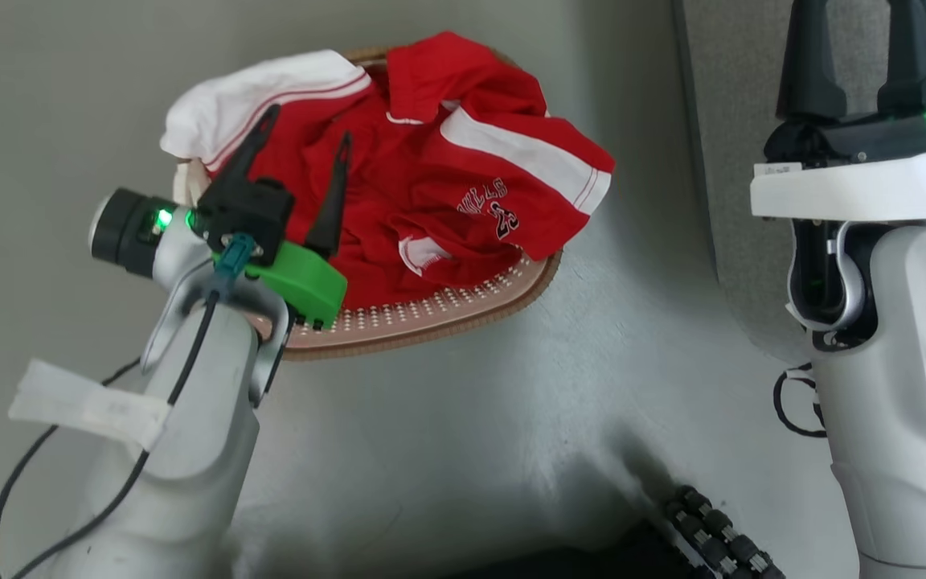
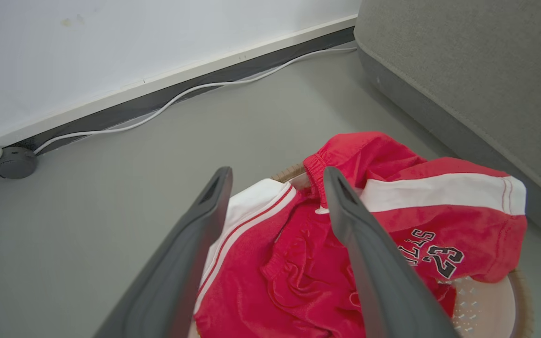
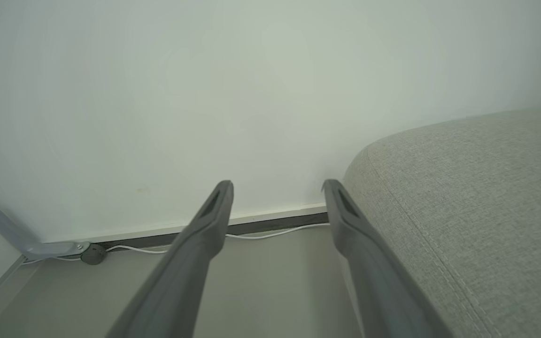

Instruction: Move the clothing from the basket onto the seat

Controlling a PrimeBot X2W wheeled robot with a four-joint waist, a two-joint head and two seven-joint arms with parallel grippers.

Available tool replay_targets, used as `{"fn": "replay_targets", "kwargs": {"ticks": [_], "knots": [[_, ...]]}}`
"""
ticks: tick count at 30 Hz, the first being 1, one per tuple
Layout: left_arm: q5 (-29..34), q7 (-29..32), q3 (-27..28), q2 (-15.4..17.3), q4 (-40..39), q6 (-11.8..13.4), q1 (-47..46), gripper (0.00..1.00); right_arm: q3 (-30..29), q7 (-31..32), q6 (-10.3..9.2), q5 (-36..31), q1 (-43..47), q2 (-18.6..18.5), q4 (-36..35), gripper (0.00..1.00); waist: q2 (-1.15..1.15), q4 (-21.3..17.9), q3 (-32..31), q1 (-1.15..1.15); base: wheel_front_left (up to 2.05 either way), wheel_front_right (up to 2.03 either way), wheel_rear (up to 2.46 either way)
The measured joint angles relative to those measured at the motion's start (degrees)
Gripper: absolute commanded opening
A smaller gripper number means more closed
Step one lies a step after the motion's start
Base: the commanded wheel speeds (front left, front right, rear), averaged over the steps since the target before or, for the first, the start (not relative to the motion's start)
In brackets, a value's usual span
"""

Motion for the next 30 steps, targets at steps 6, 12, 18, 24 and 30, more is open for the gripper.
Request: {"fn": "replay_targets", "kwargs": {"ticks": [6,12,18,24,30], "knots": [[0.0,0.9,-0.5,0.0,1.7,-0.5,-5.6,1.00,-0.7,0.0,0.02,0.1,-2.8,0.1,-1.1,1.00,0.00,-1.3,4.9,0.00,0.00,0.00,0.00],[-0.1,0.8,-2.4,0.0,5.8,-1.6,-8.7,1.00,-1.8,0.0,0.04,0.2,-5.6,0.2,-1.2,1.00,0.00,-2.8,9.9,0.00,0.00,0.00,0.00],[-0.3,0.6,-3.3,0.0,8.5,-2.0,-10.2,1.00,-1.8,0.0,0.22,0.2,-6.3,0.4,-1.1,1.00,0.00,-3.9,12.2,-0.01,0.00,0.00,0.00],[-0.7,0.3,-3.0,0.0,10.1,-2.0,-13.1,1.00,-1.5,0.0,0.76,0.2,-7.1,0.5,-1.1,1.00,0.00,-4.6,13.8,0.00,0.00,0.00,0.00],[-0.8,0.0,-3.2,0.0,11.8,-2.1,-15.6,1.00,-1.5,0.0,0.80,0.2,-7.7,0.5,-1.0,1.00,0.00,-5.4,15.2,0.00,0.00,0.00,0.00]]}}
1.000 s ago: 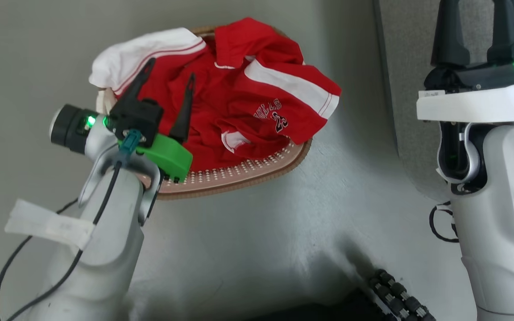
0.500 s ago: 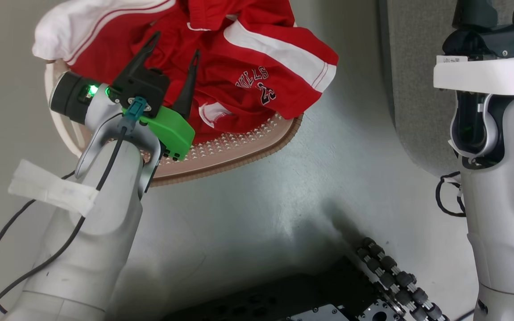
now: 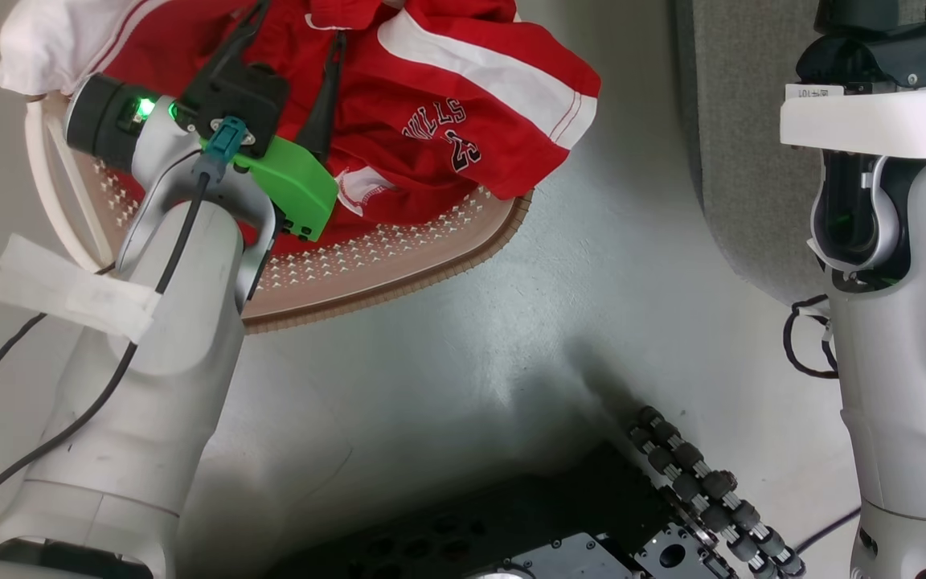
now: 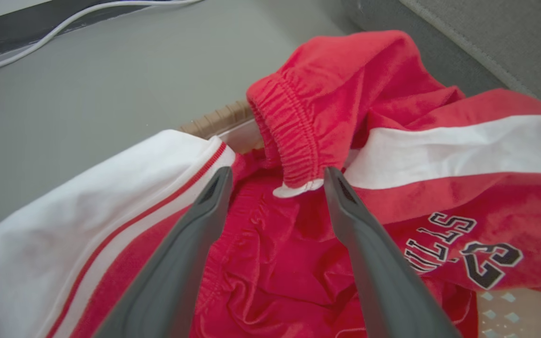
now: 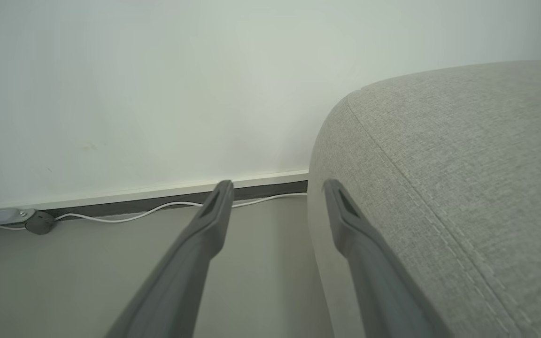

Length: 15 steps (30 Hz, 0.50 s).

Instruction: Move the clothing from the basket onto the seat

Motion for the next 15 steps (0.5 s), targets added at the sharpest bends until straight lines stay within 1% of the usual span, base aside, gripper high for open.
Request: {"fn": "replay_targets", "kwargs": {"ticks": [15], "knots": [[-3.4,-1.2,-2.5,0.0,3.4,-0.5,-3.7,1.00,0.9,0.0,0.19,1.1,0.0,0.1,0.5,1.00,0.00,-1.2,1.0,0.00,0.00,0.00,0.00]]}}
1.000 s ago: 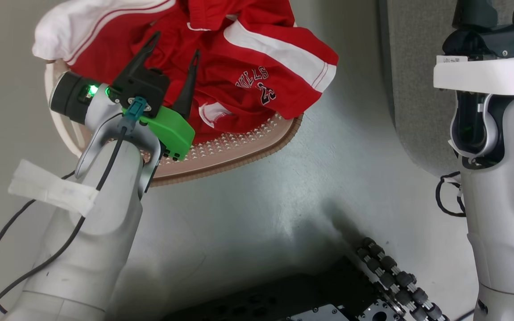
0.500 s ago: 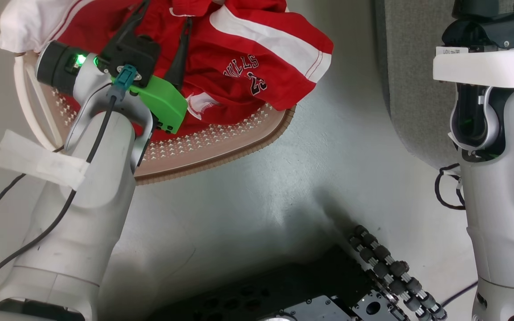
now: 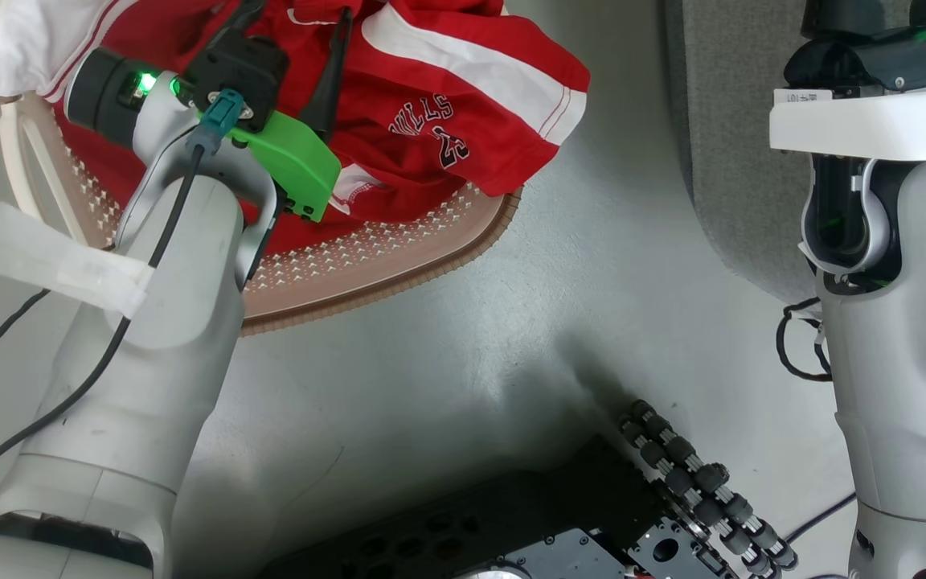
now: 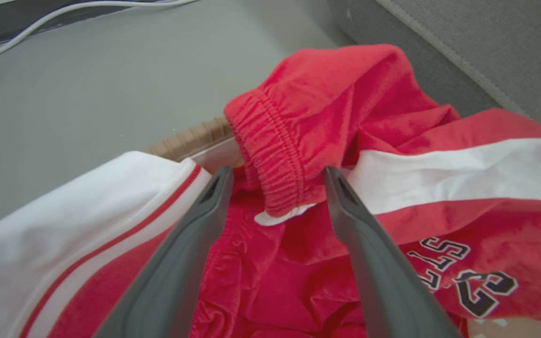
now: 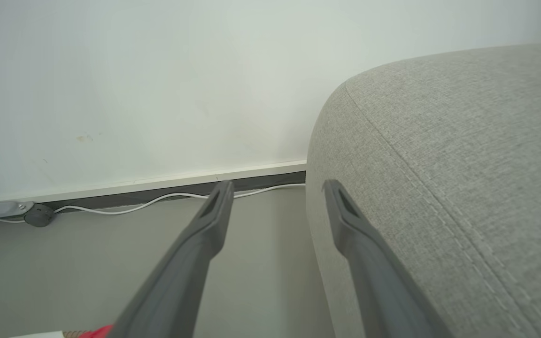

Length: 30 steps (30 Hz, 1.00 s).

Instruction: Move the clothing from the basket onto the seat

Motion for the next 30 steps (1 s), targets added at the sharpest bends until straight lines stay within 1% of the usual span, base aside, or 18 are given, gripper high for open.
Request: {"fn": "replay_targets", "kwargs": {"ticks": [4,5,7,8,9,11,23,30], "knots": [[-0.4,-0.1,-0.9,0.0,0.8,0.0,-0.8,1.00,0.3,0.0,-0.02,0.3,0.0,0.0,0.0,1.00,0.00,-0.5,0.1,0.00,0.00,0.00,0.00],[-0.9,-0.1,-1.1,0.0,1.0,0.0,-1.1,0.75,0.4,0.0,-0.02,0.4,0.0,0.0,0.1,1.00,0.00,-0.6,0.2,0.00,0.00,0.00,0.00],[-1.8,-0.5,-1.4,0.0,1.0,-0.2,-1.5,0.37,0.5,0.0,-0.04,0.5,0.0,0.0,0.1,1.00,0.00,-0.8,0.3,0.00,0.00,0.00,0.00],[-2.1,-0.5,-1.8,0.0,1.0,-0.2,-1.7,0.10,0.6,0.0,-0.11,0.5,0.0,0.0,0.1,1.00,0.00,-0.9,0.3,0.00,0.00,0.00,0.00],[-2.6,-0.5,-2.2,0.0,1.0,-0.3,-1.9,0.00,0.6,0.0,-0.12,0.5,0.0,0.0,0.2,1.00,0.00,-1.0,0.3,0.00,0.00,0.00,0.00],[-3.0,-0.5,-3.0,0.0,1.0,-0.5,-2.1,0.00,0.6,0.0,-0.52,0.5,0.0,0.1,0.4,1.00,0.00,-1.1,0.4,0.00,0.00,0.00,0.00],[-3.4,-1.2,-6.8,0.0,-0.2,-0.7,-2.1,0.00,-0.7,0.0,-0.48,-0.1,0.1,0.1,3.1,1.00,0.00,0.0,-2.0,0.00,0.00,0.00,0.00],[-4.2,-1.2,-6.8,0.0,-4.5,-0.7,-0.4,0.00,-1.4,0.0,0.60,-2.1,1.0,0.1,6.0,1.00,0.00,1.3,-4.8,0.00,0.00,0.00,0.00]]}}
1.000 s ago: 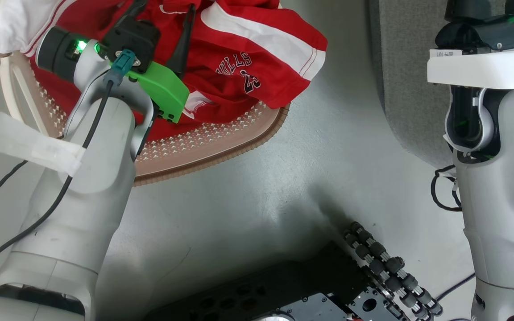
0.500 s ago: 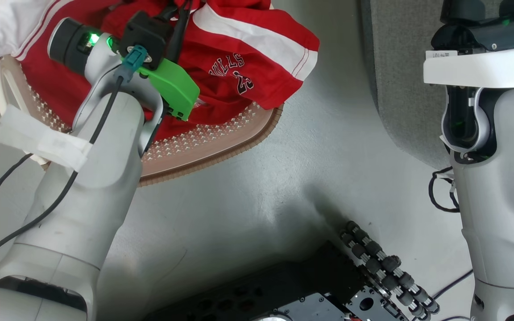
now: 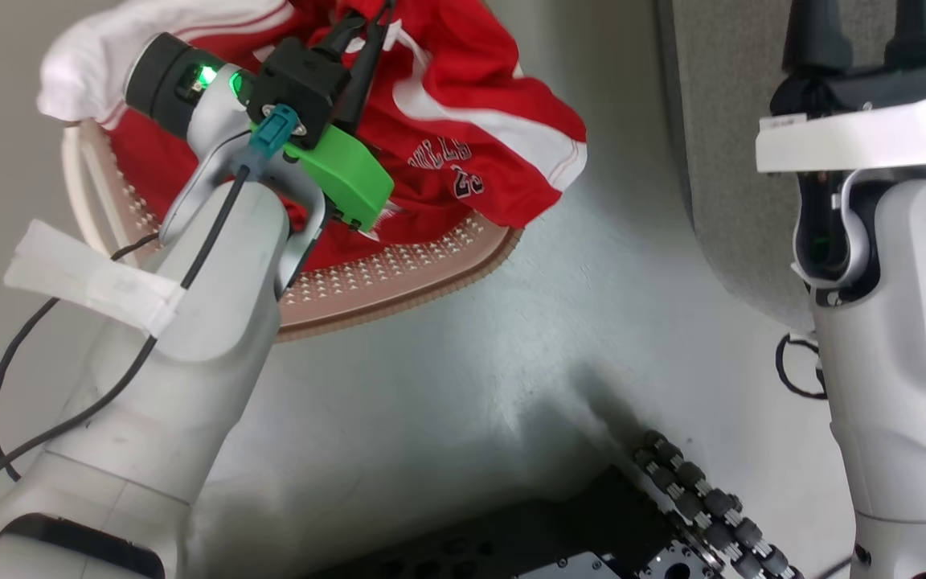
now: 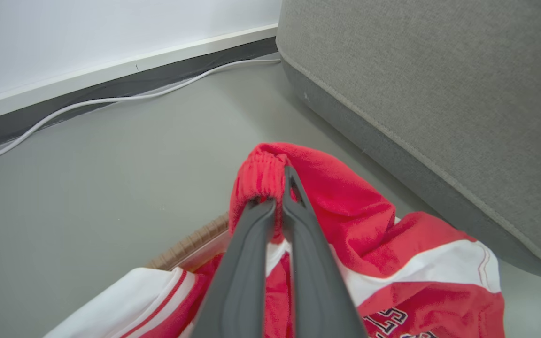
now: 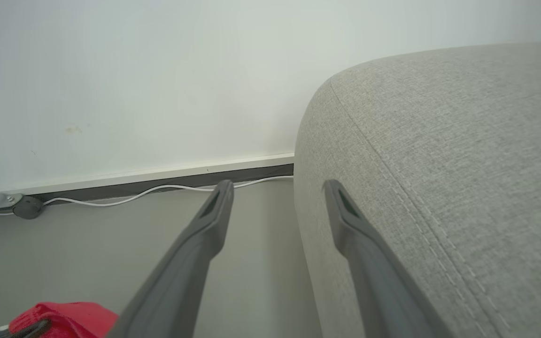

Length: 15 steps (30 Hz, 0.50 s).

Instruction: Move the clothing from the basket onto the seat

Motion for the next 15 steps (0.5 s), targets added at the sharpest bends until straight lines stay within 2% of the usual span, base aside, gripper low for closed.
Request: {"fn": "replay_targets", "kwargs": {"ticks": [13,15], "knots": [[-0.9,0.0,-1.0,0.0,-7.0,0.0,2.7,0.00,-2.2,0.0,2.16,-2.3,3.4,-1.1,4.9,1.00,0.00,3.9,-9.1,0.00,0.00,0.00,0.00],[-3.1,0.0,-0.9,0.0,-8.0,0.0,3.5,0.00,-2.5,0.0,2.68,-2.7,3.9,-1.6,5.4,1.00,0.00,4.7,-10.6,0.00,0.00,0.00,0.00]]}}
